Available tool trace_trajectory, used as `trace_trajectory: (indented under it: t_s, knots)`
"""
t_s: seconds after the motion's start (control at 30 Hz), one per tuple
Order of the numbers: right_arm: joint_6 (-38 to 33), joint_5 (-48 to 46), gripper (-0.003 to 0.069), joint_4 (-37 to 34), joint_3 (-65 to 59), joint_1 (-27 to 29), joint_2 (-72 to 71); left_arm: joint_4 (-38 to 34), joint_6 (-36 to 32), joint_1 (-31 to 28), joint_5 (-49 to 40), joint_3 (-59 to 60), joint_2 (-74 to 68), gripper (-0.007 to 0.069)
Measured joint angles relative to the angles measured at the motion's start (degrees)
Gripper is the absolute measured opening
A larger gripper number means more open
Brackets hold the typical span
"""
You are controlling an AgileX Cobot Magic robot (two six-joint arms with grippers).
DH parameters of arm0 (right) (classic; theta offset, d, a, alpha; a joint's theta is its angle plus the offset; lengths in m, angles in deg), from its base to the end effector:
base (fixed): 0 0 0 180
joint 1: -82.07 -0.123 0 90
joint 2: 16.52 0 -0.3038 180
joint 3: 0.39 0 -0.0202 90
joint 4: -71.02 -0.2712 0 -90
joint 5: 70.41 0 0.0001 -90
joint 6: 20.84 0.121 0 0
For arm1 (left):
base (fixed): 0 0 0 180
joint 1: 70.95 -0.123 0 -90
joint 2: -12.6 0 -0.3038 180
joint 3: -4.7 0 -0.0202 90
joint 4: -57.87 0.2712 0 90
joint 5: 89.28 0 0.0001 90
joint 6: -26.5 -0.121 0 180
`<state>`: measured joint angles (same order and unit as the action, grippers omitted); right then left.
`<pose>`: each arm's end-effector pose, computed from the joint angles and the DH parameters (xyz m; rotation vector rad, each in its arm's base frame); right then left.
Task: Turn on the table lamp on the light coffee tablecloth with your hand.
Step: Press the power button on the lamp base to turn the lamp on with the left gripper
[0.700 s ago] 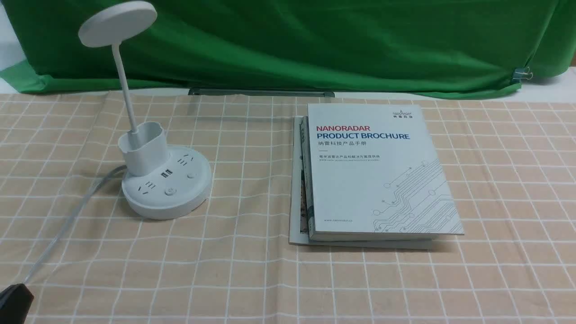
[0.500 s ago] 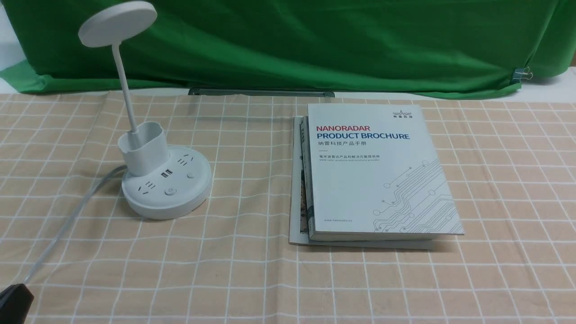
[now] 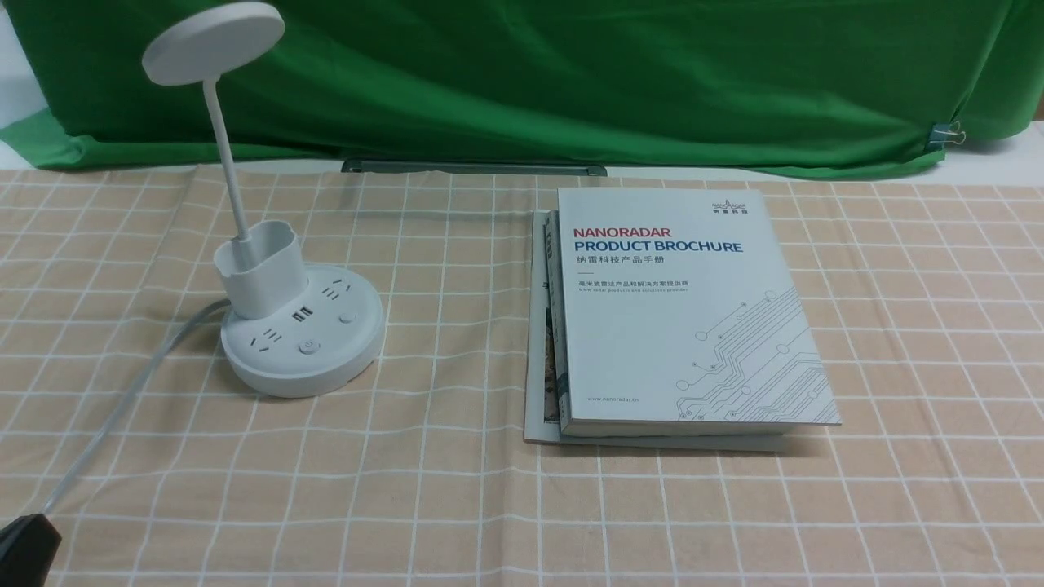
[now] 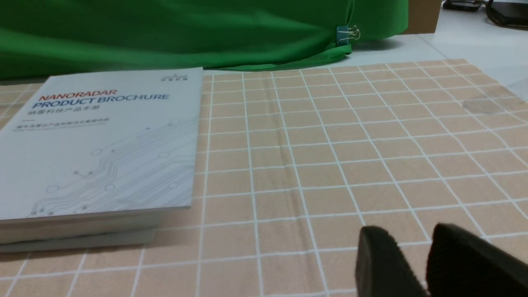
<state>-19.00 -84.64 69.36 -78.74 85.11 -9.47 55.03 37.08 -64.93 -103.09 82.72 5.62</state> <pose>0.0864 -0.0037 0.1818 0.0932 1.7363 0.0114 0.0858 -0.0105 0.1851 -0.1017 1.7282 -0.2596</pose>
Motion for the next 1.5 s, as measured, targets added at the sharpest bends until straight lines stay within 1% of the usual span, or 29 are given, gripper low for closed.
trace_trajectory:
  t_s: [0.13,0.23,0.33,0.4,0.47,0.5,0.53,0.57,0.6,0.63,0.67,0.7,0.73,0.77,0.83,0.93,0.97,1.0,1.03,1.1,1.13,1.17,1.2,1.23,1.3,1.4,1.5]
  knots:
    - [0.0,0.0,0.0239,0.0,0.0,0.0,0.0,2.1,0.0,0.0,0.0,0.0,0.0,0.0021]
    - [0.0,0.0,0.0239,0.0,0.0,0.0,0.0,5.6,0.0,0.0,0.0,0.0,0.0,0.0021]
    - [0.0,0.1,0.0239,0.0,0.0,0.0,0.0,6.7,-0.1,0.0,0.5,0.0,0.0,0.0021]
    - [0.0,0.1,0.0239,0.0,0.0,0.0,0.0,8.0,-0.4,0.0,3.4,0.0,0.0,0.0021]
    - [0.0,0.1,0.0239,0.0,0.0,0.0,0.0,9.3,-1.6,0.0,10.2,0.0,-0.1,0.0021]
    - [0.0,0.1,0.0239,0.0,0.0,0.0,0.0,9.5,-1.6,0.0,11.1,0.0,-0.1,0.0021]
    - [0.0,0.1,0.0239,0.0,0.0,0.0,0.0,10.5,-2.5,0.0,20.8,0.0,-0.1,0.0021]
    - [0.0,0.1,0.0240,0.0,0.0,0.0,0.0,11.1,-2.9,0.0,25.4,0.0,-0.1,0.0021]
    - [0.0,0.1,0.0240,0.0,0.0,0.0,0.0,11.3,-3.2,0.0,26.6,0.0,-0.1,0.0021]
    - [0.0,0.1,0.0241,0.0,0.0,0.0,0.0,12.0,-3.5,0.0,37.0,0.0,-0.1,0.0021]
    - [0.0,0.1,0.0241,0.0,0.0,0.0,0.0,11.9,-3.5,0.0,38.1,0.0,-0.1,0.0021]
    - [0.0,0.1,0.0241,0.0,0.0,0.0,0.0,12.3,-3.5,0.0,43.4,0.0,-0.1,0.0021]
    - [0.0,0.1,0.0241,0.0,0.0,0.0,0.0,13.0,-3.7,0.0,51.5,0.0,-0.1,0.0021]
    - [0.0,0.1,0.0241,0.0,0.0,0.0,0.0,13.3,-3.7,0.0,55.4,0.0,-0.1,0.0021]
    - [0.0,0.1,0.0241,0.0,0.0,0.0,0.0,14.4,-3.2,0.0,66.2,0.0,-0.1,0.0021]
    - [0.0,0.1,0.0241,0.0,0.0,0.0,0.0,15.5,-2.4,0.0,76.5,0.0,0.0,0.0021]
    - [0.0,0.1,0.0241,0.0,0.0,0.0,0.0,15.8,-0.3,0.0,78.8,-0.2,0.0,0.0021]
    - [0.0,0.1,0.0241,0.0,0.0,0.0,0.0,15.8,1.7,0.0,78.1,-1.0,0.0,0.0021]
    - [0.0,0.1,0.0241,0.0,0.0,0.0,0.0,15.8,4.6,0.0,74.9,-2.5,0.1,0.0021]
    - [0.0,0.0,0.0241,0.0,0.0,0.0,0.0,15.8,9.3,0.0,65.2,-6.1,0.1,0.0021]
    - [0.0,0.0,0.0241,0.0,0.0,0.0,0.0,15.9,11.8,0.0,57.1,-8.6,0.0,0.0021]
    - [0.0,0.0,0.0241,0.0,0.0,0.0,0.0,15.9,13.7,0.0,47.2,-10.9,-0.5,0.0021]
    - [0.0,0.0,0.0241,0.0,0.0,0.0,0.0,15.9,14.7,0.0,39.4,-13.0,-1.3,0.0021]
    - [0.0,0.0,0.0241,0.0,0.0,0.0,0.0,15.9,15.3,0.0,32.8,-14.0,-1.9,0.0021]
    - [0.0,0.0,0.0241,0.0,0.0,0.0,0.0,15.9,15.8,0.0,23.9,-14.9,-3.5,0.0021]
    - [0.0,0.0,0.0241,0.0,0.0,0.0,0.0,15.9,16.4,0.0,18.3,-15.0,-5.2,0.0021]
    - [0.0,0.0,0.0241,0.0,0.0,0.0,0.0,16.2,16.4,0.0,17.6,-15.0,-6.9,0.0021]
